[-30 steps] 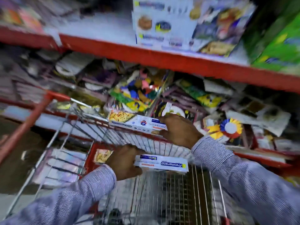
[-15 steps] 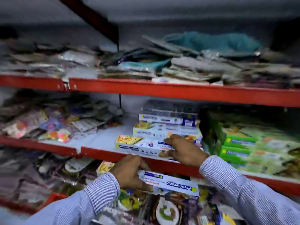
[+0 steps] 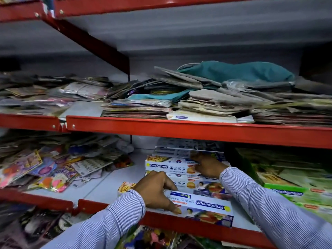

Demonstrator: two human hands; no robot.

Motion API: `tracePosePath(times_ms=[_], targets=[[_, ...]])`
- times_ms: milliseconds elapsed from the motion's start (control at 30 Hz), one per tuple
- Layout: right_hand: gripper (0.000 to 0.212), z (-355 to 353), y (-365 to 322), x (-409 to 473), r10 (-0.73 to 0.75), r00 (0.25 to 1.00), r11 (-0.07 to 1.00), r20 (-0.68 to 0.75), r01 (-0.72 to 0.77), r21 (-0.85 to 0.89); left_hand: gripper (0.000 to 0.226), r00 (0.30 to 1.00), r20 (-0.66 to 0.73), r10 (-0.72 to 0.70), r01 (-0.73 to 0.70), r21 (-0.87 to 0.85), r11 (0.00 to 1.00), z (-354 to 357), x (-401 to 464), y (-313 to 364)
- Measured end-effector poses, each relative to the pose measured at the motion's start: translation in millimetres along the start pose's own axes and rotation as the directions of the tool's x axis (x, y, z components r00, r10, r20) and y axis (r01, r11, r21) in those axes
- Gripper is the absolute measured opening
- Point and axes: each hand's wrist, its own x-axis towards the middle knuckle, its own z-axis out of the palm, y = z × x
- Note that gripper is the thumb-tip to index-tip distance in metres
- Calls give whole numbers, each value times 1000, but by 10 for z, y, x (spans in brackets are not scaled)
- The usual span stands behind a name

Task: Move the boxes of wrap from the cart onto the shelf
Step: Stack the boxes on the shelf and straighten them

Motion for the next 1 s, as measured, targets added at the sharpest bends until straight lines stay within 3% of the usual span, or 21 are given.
tracePosePath(times_ms=[167, 333, 433, 567, 733, 833, 1000], targets=[[44, 51, 96, 161, 26, 997, 1000, -67, -26, 3, 68, 1000, -6, 4, -4, -8, 1000, 6, 182, -100], [49, 16, 204, 217, 40, 984, 999, -173, -45, -20, 64, 1000, -14, -10, 9, -24, 1000, -61, 396, -60], [48, -72, 246, 199, 49, 988, 999, -144, -45, 28, 54, 999, -35, -4, 3, -31, 1000, -125, 571, -17], [27, -221, 260, 144, 50, 993, 989, -107, -34, 145, 49, 997, -75, -3, 1, -31, 1000, -163, 823, 14], [32, -259, 258, -26, 30, 990, 999, -136, -23, 49, 47, 990, -140, 14, -19, -33, 999, -92, 1032, 36], [30, -134, 288, -101, 36, 989, 999, -144, -31, 39, 36, 971, -205, 120, -116, 31, 993, 18, 1025, 12], [31, 119, 257, -164, -1, 956, 999, -295, -14, -50, 52, 922, -330, 203, -126, 242, 962, 182, 1026, -123]])
